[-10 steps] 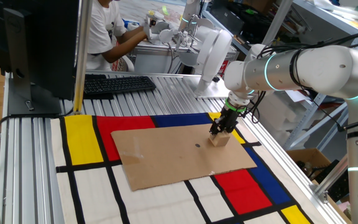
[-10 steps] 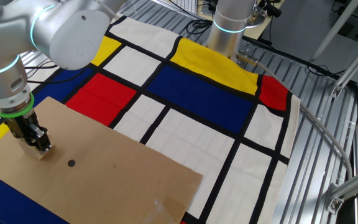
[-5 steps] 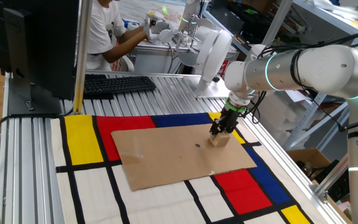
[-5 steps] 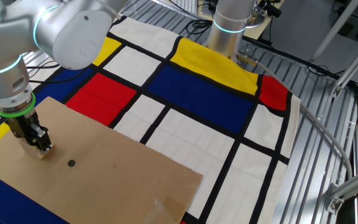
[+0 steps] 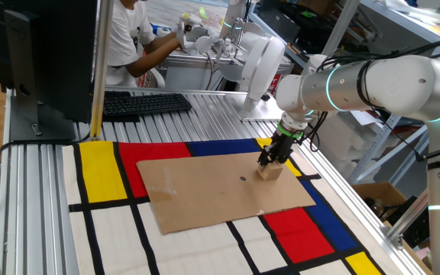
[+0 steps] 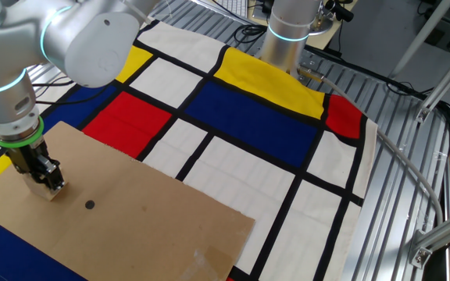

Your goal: Hold a small block with the gripper and sweep it from left to right on the table

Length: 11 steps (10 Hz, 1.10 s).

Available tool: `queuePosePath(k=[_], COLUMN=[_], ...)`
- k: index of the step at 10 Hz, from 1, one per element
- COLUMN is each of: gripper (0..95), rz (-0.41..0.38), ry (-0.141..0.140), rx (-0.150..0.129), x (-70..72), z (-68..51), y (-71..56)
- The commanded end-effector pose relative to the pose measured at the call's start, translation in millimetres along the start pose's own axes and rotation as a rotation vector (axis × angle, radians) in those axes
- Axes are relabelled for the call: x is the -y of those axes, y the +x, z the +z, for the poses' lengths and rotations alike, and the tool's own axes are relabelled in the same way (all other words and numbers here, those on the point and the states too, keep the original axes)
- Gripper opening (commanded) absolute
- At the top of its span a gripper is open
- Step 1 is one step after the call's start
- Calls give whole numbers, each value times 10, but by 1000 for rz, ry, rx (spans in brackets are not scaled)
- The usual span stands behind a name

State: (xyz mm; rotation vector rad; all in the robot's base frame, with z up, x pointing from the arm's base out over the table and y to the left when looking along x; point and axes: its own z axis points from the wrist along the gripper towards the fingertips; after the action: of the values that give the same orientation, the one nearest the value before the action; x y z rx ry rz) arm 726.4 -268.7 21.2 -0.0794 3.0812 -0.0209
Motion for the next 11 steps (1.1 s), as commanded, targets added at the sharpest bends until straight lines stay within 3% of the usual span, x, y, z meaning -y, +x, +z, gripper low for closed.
queuePosePath(k=[1,11], gripper=[0,0], rz=[-3,-11], ry=[-6,-26], rx=[0,1], x=[-7,6], z=[-9,-26], y=[13,11])
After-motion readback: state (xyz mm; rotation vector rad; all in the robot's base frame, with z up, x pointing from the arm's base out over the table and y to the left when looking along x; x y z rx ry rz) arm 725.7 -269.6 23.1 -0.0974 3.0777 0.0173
